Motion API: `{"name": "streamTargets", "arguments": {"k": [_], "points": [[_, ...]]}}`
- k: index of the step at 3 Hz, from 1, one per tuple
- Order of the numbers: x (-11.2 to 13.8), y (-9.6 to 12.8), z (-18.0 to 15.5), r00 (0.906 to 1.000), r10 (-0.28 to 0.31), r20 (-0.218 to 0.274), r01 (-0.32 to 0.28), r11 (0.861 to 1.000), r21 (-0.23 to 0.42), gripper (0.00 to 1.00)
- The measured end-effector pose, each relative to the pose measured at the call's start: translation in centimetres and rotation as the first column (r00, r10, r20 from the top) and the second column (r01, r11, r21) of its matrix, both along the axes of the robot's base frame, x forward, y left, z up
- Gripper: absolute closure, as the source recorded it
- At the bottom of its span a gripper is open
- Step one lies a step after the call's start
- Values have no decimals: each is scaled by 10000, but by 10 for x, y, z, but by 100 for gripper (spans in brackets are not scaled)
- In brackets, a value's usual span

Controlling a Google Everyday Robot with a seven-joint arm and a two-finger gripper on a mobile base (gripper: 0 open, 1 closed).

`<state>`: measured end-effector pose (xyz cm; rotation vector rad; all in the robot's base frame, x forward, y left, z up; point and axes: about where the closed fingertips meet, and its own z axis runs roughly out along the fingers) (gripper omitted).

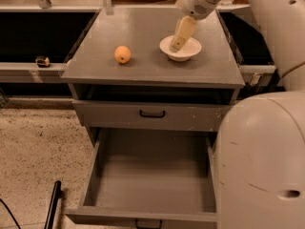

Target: Place orange into middle drawer

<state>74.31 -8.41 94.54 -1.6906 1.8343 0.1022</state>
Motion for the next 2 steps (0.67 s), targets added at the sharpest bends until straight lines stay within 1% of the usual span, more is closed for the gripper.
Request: {"name": "streamTargets", "arguments": {"k": [1,2], "points": [[24,-2,33,9888,-1152,950,1050,9888,1059,0],[40,3,41,9769,-1708,1282,1493,9754,1621,0]]}}
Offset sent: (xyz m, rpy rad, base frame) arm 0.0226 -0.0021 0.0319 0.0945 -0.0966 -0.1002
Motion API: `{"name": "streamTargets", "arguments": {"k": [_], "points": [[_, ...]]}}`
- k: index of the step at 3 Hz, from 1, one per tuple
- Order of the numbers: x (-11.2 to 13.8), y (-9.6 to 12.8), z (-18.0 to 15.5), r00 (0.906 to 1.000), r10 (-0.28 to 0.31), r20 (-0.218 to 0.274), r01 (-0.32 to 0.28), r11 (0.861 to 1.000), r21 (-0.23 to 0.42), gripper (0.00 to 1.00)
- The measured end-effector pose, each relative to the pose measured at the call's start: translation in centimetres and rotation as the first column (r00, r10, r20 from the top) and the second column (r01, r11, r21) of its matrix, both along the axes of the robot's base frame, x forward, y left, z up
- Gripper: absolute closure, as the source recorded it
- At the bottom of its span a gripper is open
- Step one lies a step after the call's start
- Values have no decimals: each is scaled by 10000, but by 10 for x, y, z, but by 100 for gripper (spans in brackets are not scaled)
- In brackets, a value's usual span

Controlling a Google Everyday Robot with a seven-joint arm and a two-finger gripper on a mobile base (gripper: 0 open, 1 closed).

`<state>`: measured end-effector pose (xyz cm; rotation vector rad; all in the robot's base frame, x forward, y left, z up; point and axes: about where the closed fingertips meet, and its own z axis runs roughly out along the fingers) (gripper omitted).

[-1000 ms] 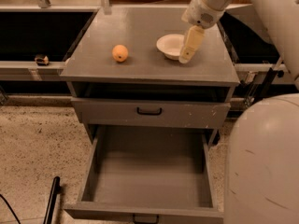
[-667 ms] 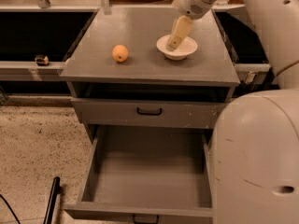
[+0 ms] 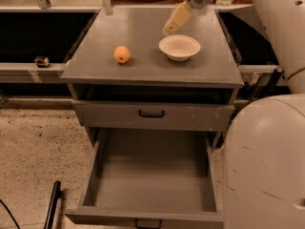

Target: Place orange into middle drawer

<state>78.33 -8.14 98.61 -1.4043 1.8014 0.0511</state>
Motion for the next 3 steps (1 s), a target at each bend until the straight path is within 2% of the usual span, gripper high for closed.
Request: {"name": "streamTargets", "arguments": {"k": [1,2,3], "points": [[3,3,-7,9999,-49,-148,50,10000,82,0],[18,13,-16,10000,-36,68,28,9925,1226,0],[42,36,-19,9978,-506,439,371,9632,2663,0]]}}
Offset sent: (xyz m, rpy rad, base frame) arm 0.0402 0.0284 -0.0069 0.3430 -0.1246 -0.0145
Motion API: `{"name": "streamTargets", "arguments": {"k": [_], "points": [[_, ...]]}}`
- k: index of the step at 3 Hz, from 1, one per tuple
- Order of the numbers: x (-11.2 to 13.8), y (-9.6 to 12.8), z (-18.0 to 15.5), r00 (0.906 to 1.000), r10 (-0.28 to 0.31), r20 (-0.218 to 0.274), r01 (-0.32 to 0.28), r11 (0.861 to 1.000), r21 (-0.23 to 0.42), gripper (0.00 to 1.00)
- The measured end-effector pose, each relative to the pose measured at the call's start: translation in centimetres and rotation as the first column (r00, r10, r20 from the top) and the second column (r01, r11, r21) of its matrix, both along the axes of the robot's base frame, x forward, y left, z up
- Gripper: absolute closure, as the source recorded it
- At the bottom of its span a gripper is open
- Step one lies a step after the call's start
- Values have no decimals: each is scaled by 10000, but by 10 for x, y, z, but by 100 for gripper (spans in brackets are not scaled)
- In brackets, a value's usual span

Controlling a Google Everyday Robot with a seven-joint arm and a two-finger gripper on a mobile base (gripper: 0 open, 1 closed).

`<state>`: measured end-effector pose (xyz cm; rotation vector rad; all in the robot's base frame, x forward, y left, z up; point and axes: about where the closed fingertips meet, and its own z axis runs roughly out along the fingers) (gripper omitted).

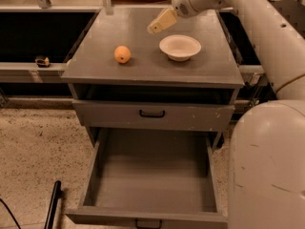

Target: Place orange into middle drawer

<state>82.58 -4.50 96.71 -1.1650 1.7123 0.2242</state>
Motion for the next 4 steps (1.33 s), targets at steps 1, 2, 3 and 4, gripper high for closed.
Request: {"name": "streamTargets", "arguments": {"k": [1,2,3,4], "points": [[9,30,-12,9994,333,-107,-321,9948,971,0],[7,66,-35,9936,993,-535,-886,9805,1755,0],[-3,82,-53,9851,1545,-753,-1343,9653,2237,0],[-14,106,-78,9705,2171,-1051,-1955,9632,1843,0]]}}
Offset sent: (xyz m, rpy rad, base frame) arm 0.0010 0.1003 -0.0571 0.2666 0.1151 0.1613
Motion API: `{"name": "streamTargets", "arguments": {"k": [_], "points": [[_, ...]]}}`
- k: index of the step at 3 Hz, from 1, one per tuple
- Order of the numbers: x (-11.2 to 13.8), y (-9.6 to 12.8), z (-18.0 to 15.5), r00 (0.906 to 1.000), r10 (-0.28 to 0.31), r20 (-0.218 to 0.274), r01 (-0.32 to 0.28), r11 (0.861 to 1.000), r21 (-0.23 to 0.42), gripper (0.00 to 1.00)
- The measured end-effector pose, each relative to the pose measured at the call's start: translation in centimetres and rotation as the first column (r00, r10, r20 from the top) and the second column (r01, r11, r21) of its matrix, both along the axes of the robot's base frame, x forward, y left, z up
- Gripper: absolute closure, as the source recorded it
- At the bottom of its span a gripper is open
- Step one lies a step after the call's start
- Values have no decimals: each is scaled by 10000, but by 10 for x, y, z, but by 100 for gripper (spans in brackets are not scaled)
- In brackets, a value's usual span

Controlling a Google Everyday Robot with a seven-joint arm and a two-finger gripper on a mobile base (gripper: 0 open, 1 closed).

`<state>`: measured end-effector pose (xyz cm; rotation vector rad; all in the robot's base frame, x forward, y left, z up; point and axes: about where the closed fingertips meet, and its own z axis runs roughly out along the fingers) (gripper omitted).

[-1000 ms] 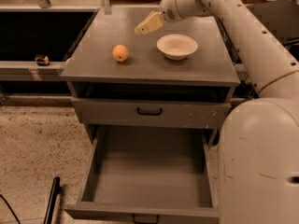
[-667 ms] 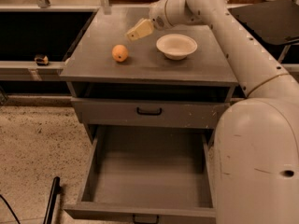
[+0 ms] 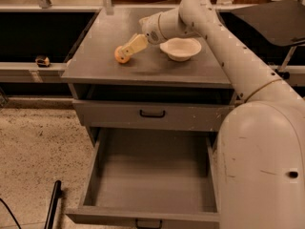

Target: Place orange into middle drawer

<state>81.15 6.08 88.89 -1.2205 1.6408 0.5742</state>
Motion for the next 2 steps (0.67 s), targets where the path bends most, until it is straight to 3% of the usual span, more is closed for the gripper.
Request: {"name": "streamTargets", "arguments": {"k": [1,2], "points": [[-3,17,-20,9993,309,-200,-314,9992,-267,0],[-6,31,-32,9977,632,-251,-640,9973,-353,18]]}}
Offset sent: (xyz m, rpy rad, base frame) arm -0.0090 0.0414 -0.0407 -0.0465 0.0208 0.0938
